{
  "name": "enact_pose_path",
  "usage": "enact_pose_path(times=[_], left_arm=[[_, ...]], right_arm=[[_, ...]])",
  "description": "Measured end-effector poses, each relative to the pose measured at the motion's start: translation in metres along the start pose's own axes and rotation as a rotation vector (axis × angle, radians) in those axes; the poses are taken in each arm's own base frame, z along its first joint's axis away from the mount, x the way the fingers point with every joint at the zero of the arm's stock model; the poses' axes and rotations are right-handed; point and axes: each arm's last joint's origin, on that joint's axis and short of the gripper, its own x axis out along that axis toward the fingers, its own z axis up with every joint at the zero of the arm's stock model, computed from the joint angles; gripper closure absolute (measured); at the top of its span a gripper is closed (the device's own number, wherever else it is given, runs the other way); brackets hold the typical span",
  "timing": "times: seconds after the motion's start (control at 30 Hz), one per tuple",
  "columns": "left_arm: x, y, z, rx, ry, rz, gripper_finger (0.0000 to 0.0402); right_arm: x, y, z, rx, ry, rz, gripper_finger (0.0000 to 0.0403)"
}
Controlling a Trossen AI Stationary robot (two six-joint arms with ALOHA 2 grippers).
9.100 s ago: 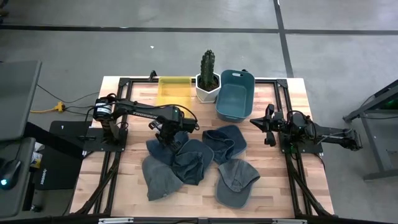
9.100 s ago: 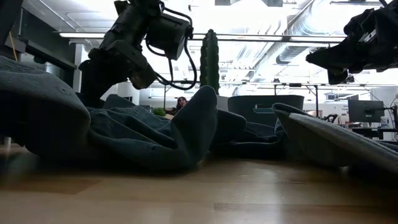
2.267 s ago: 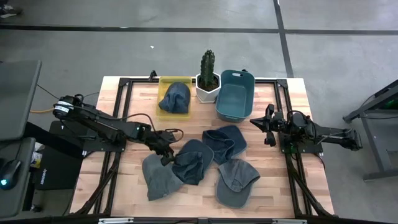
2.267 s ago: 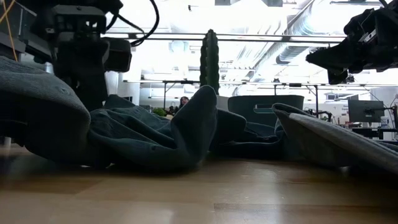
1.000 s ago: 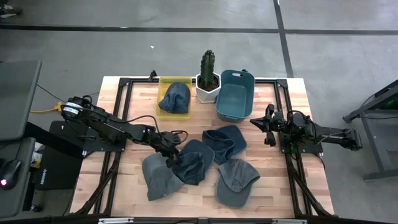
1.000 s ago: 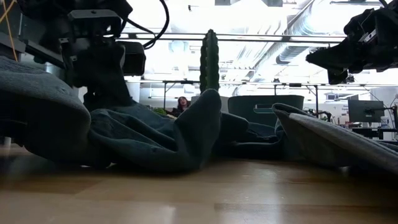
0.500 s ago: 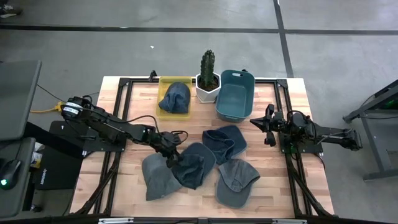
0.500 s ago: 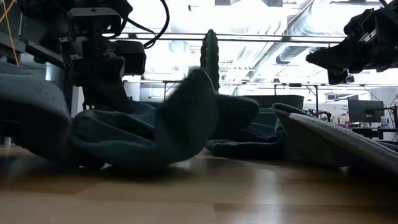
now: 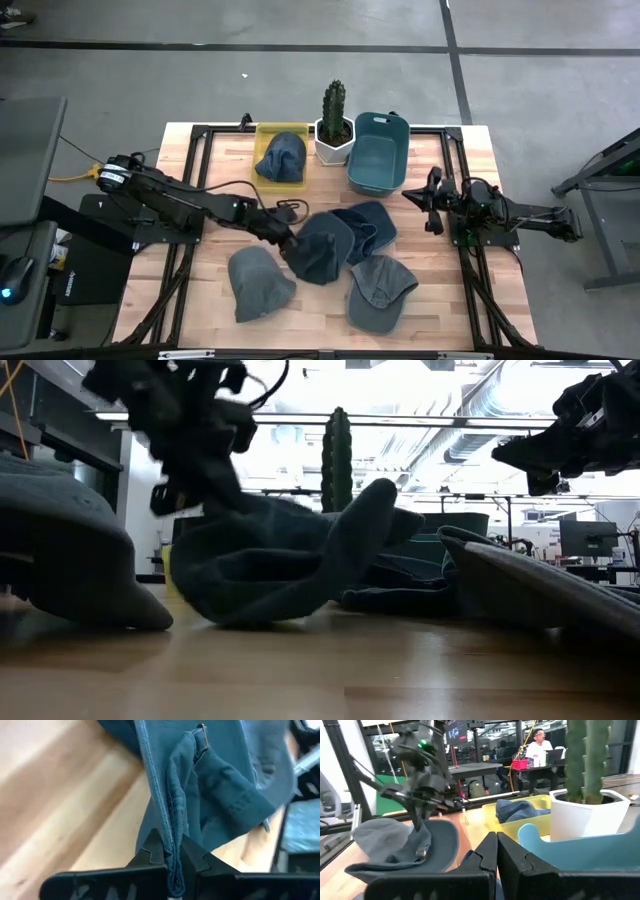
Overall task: Pick & Place hat
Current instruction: Put the left blue cap into the yellow bin
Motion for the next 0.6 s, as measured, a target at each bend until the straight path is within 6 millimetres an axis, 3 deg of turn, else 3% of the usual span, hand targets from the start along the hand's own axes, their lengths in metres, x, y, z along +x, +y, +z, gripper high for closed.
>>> enact_pose_path(times=[0.4,0.6], left_arm=[[-0.057,-0.036,0.039,0.021,-0.030,0.372,0.0401],[-0.065,-0.038,0.043,-0.005,-0.064,0.433,0.0401]], right_arm=[[0.000,-0.001,0.005,0.007,-0.062,-0.061,0.0402],[0.000,0.000,0.008,0.080,-0.092,-0.036,0.0402]])
